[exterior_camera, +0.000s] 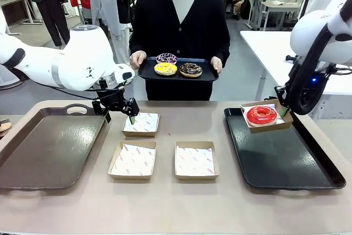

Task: Individually package the donuts and arrange them on the tray.
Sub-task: Place the picked Paper togo box on the Handle tray while simultaneously picking up another Paper togo box from the table with the other hand.

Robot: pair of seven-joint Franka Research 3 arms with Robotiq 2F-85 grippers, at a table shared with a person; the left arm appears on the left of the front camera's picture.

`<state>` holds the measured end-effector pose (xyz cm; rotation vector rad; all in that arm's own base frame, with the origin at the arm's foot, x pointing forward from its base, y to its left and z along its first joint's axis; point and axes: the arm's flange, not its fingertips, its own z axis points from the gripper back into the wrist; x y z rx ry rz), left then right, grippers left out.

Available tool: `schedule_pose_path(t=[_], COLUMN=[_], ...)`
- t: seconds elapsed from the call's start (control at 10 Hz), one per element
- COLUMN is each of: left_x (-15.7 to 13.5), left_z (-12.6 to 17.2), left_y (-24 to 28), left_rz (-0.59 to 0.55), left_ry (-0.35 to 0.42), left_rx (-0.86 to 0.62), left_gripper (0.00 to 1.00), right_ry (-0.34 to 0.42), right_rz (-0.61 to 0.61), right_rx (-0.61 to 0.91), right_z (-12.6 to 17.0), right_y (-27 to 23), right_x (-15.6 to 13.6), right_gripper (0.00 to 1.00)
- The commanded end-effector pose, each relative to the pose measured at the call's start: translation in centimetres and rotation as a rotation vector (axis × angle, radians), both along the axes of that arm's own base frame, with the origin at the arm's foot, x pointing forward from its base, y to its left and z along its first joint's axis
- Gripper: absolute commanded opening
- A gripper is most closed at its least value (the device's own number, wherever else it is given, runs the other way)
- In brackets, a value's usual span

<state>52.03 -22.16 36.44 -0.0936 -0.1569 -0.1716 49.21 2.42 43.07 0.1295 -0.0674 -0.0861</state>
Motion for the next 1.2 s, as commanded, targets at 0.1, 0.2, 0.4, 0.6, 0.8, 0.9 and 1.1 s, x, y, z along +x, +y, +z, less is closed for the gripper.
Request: schedule_pose_path(t=[0.1,0.2,0.4,0.6,0.8,0.9,1.1], left_x=[2.6,3.4,4.7,6.3,7.1,7.7,7.7], left_z=[0.4,0.3,0.1,-1.0,-1.5,-2.0,-2.4], left_y=[-1.2,-1.7,-2.4,-2.6,-2.7,-2.7,-2.4], left_rz=[0.028,0.033,0.049,0.058,0.058,0.067,0.071], left_ry=[0.003,0.008,0.038,0.067,0.078,0.085,0.097], left_rx=[0.035,0.058,0.079,0.093,0.088,0.092,0.086], left_gripper=[1.0,1.0,1.0,1.0,1.0,1.0,1.0], right_ry=[0.071,0.069,0.057,0.009,0.003,0.004,0.0], right_rz=[-0.043,-0.059,-0.041,-0.001,0.009,0.013,0.012], right_rx=[-0.072,-0.081,-0.068,-0.059,-0.059,-0.061,-0.058], right_z=[-0.9,-1.4,-2.1,-3.0,-3.8,-4.4,-4.9], right_y=[0.3,0.2,0.9,1.8,2.3,2.3,2.3], right_x=[3.0,3.9,4.8,5.9,6.6,7.0,7.1], right_gripper=[0.01,0.01,0.01,0.01,0.01,0.01,0.01])
